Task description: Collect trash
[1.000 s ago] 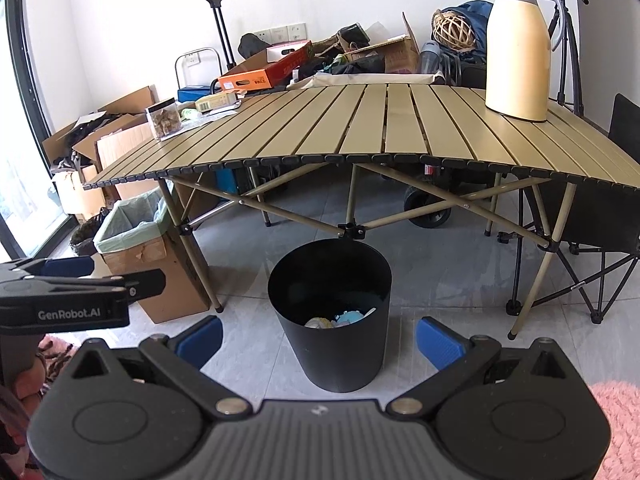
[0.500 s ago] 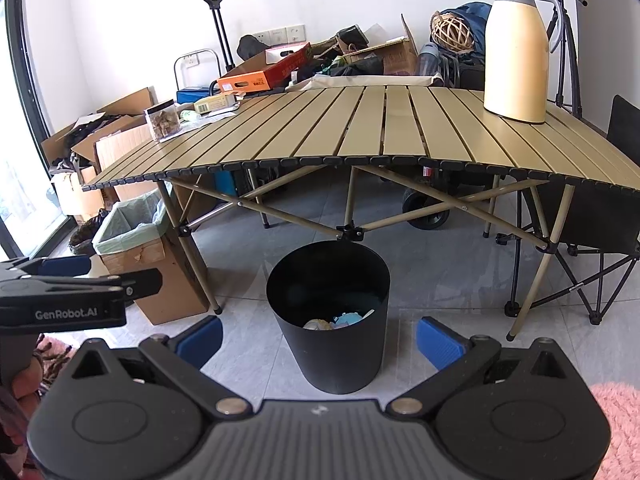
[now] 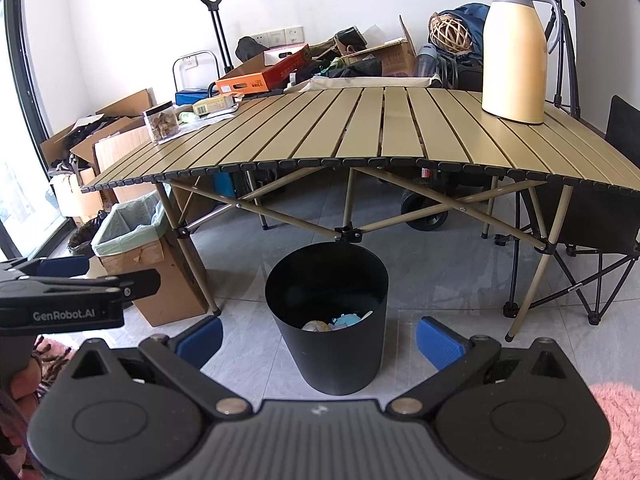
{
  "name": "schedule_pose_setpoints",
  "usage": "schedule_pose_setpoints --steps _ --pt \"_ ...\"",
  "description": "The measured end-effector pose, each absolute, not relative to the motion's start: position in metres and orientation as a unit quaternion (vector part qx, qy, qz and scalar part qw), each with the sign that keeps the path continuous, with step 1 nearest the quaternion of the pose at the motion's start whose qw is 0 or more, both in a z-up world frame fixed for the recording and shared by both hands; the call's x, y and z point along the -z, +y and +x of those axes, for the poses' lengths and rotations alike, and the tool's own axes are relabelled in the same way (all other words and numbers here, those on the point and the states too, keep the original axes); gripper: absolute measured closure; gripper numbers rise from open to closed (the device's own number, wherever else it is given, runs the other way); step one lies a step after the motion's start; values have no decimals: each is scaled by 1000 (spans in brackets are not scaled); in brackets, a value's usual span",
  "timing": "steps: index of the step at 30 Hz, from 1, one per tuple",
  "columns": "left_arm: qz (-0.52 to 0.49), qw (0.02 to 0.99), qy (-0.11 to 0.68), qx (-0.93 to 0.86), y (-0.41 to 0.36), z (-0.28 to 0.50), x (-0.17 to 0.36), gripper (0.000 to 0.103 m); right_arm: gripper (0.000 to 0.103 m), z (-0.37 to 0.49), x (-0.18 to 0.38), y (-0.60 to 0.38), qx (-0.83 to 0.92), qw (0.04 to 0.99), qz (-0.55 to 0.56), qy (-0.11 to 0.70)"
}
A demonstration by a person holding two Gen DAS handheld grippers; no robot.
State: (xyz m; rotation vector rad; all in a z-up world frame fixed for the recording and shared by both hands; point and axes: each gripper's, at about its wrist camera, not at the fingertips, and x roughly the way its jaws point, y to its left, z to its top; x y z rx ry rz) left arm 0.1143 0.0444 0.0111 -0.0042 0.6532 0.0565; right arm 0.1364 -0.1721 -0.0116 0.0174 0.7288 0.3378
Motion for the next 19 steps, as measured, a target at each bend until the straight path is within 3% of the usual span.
schedule_pose_setpoints --steps 19 --pt "6 951 308 -21 48 113 -16 0 0 136 12 -173 -165 920 8 355"
